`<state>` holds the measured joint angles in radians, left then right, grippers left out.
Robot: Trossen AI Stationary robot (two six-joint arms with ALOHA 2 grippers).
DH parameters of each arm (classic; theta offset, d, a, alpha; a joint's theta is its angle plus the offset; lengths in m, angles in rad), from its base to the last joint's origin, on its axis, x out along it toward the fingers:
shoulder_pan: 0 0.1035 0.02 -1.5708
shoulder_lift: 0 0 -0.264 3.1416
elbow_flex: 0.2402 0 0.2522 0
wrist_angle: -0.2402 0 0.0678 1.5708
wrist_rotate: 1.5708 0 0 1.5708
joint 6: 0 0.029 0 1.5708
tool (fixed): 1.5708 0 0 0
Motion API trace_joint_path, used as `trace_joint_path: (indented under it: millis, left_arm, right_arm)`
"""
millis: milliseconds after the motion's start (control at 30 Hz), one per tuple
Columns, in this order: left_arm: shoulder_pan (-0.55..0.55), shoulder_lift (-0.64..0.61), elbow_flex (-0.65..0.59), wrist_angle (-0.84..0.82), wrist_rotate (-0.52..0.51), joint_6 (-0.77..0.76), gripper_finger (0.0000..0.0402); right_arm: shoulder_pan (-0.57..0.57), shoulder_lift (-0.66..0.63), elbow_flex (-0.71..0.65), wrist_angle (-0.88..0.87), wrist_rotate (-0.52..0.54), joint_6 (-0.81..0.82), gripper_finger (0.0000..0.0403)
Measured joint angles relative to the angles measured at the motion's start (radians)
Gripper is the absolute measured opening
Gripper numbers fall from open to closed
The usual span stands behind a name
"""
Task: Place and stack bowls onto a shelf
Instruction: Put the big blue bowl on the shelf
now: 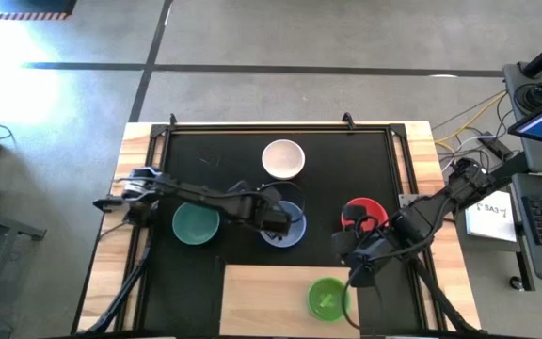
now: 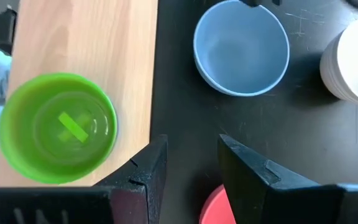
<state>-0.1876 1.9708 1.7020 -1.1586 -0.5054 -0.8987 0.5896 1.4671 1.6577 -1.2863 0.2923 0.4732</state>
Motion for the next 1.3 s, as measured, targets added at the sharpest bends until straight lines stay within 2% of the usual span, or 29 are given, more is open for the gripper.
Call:
trace_joint_path:
  millis: [167, 367, 667, 900, 1067, 1233, 1300]
  left_arm:
    - [0.032, 0.022, -0.05, 0.007, 0.021, 0.0, 0.0169]
    - [0.043, 0.012, -0.097, 0.133, 0.08, 0.032, 0.0169]
    - [0.052, 0.009, -0.138, 0.186, 0.089, 0.052, 0.0169]
    - [0.066, 0.009, -0.232, 0.353, 0.116, 0.079, 0.0165]
    - [0.07, 0.009, -0.27, 0.375, 0.131, 0.081, 0.0123]
    - [0.07, 0.009, -0.287, 0.387, 0.166, 0.089, 0.0032]
    - [0.07, 0.005, -0.281, 0.397, 0.184, 0.095, 0.001]
  right_arm:
    - [-0.01, 0.0, -0.02, -0.005, -0.002, -0.019, 0.013]
    - [-0.032, -0.006, -0.05, -0.011, -0.003, -0.03, 0.013]
    - [-0.067, -0.007, -0.057, -0.016, -0.003, -0.032, 0.013]
    - [-0.067, -0.007, -0.057, -0.01, -0.003, -0.031, 0.013]
    - [-0.067, -0.007, -0.057, -0.008, -0.003, -0.029, 0.013]
    - [-0.067, -0.001, -0.057, -0.003, -0.003, -0.029, 0.013]
    - [-0.067, 0.007, -0.057, -0.002, -0.003, -0.03, 0.013]
